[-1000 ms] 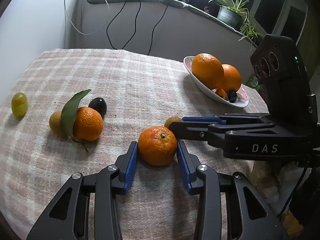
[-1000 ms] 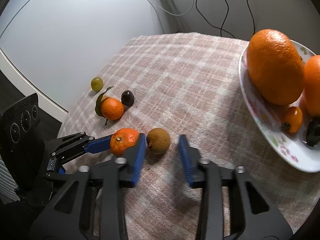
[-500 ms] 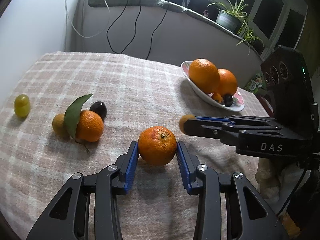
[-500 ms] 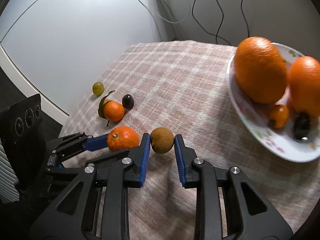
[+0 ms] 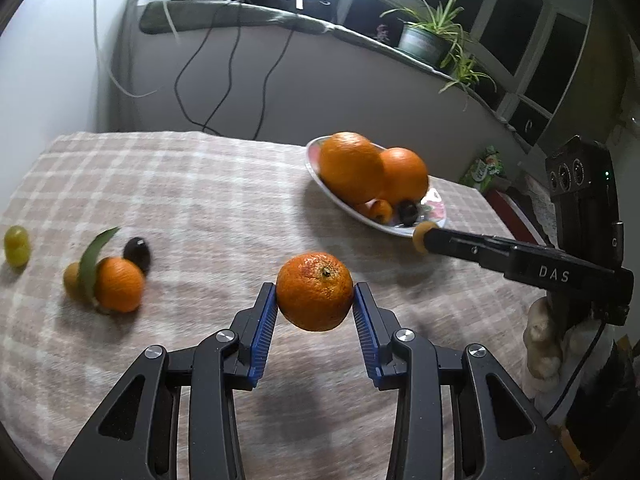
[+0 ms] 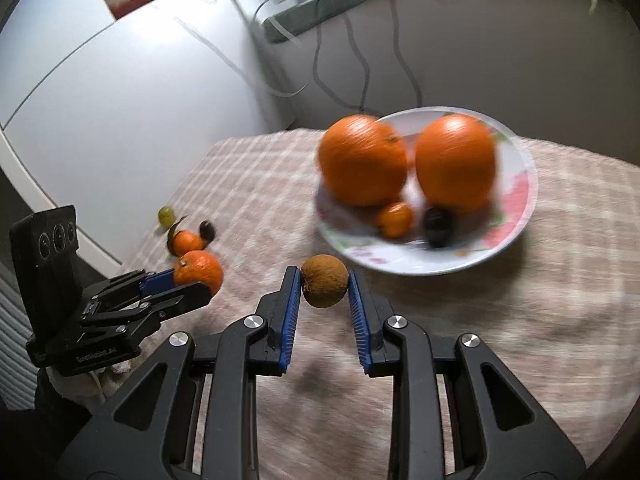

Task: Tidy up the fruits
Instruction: 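Carry the mandarin and brown fruit onto the plate and open both tools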

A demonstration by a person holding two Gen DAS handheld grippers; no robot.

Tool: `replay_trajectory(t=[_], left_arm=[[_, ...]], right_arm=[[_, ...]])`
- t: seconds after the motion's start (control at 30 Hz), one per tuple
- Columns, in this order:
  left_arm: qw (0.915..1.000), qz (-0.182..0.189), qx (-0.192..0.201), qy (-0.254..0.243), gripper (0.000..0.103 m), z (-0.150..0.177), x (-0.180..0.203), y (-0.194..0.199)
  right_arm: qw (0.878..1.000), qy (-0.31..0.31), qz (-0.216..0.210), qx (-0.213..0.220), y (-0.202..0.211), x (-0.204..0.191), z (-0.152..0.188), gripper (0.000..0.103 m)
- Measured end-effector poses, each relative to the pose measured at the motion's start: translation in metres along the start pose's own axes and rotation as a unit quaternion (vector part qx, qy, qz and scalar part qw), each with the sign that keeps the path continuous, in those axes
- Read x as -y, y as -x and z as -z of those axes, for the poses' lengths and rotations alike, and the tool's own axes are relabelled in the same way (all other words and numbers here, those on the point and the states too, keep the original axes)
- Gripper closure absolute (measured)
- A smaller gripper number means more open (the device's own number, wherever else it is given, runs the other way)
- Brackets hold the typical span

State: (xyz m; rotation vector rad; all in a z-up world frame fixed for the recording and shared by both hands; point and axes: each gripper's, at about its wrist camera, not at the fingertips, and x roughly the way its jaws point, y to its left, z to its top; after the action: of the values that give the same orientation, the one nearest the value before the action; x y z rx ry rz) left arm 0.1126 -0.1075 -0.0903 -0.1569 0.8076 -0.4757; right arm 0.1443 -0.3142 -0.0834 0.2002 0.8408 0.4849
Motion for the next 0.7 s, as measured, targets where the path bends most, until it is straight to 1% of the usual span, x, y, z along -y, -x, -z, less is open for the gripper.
replay_trajectory(t=[0.17, 0.27, 0.5, 0.7], left_arm=[[0.9999, 0.008, 0.001, -0.010, 0.066, -0.006, 0.015, -0.006], [0.9998, 0.012, 0.002, -0.018, 0.066, -0.012, 0.026, -0.012], [0.9989, 0.016, 0.000, -0.043, 0.066, -0.026, 0.050, -0.032], [0.9983, 0.011, 0.003, -0.057, 0.066, -0.039, 0.059, -0.044]], right_arm=[[0.999, 0.009, 0.032, 0.025, 0.015, 0.007, -0.005, 0.077], [0.998, 0.014, 0.045, 0.032, 0.016, 0.007, -0.007, 0.077], [0.998, 0.020, 0.054, 0.035, 0.009, 0.005, -0.008, 0.077], [0.997, 0.024, 0.060, 0.031, 0.002, 0.006, -0.011, 0.077]])
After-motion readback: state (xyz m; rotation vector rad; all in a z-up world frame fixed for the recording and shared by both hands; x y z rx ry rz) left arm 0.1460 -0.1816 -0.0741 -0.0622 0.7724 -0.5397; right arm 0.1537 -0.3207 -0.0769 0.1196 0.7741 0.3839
